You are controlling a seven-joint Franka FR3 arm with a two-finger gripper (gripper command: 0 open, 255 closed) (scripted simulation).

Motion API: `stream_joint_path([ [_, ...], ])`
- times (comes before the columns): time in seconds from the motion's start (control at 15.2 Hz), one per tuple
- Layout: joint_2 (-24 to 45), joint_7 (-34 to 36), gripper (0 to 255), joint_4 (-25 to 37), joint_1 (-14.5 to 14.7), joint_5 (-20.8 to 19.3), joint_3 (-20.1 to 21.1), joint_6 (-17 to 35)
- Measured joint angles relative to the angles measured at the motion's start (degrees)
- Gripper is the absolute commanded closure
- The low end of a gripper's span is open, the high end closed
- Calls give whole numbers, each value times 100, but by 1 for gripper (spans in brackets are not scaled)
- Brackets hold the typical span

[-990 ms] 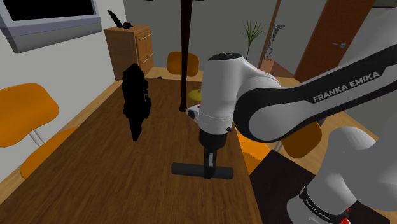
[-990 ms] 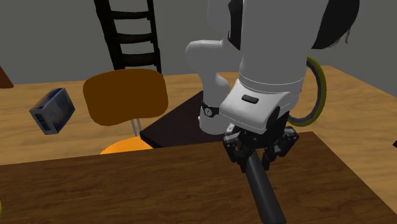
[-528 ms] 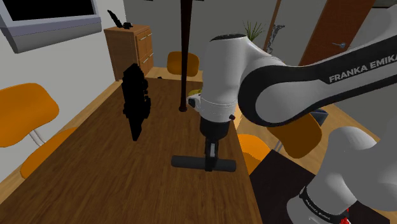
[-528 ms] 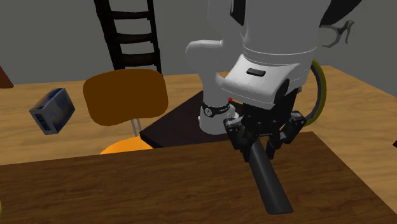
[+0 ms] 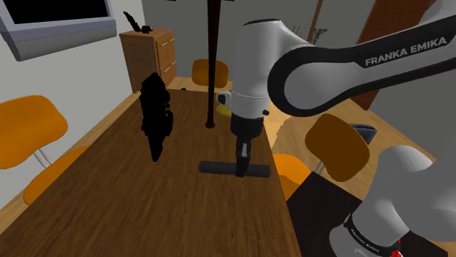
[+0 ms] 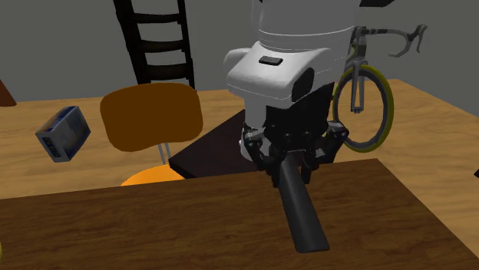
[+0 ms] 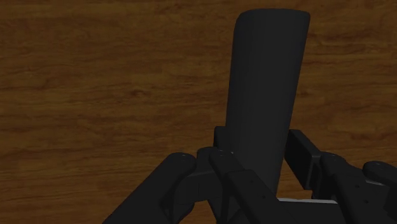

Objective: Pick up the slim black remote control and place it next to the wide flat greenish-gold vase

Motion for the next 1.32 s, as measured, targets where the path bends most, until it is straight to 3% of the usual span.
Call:
stream_joint_path([
  [0.59,589,-1144,255,525,-569,-403,-814,-52],
  [1.32,1971,-2459,255,2040,-1177,-591,-1623,-274],
])
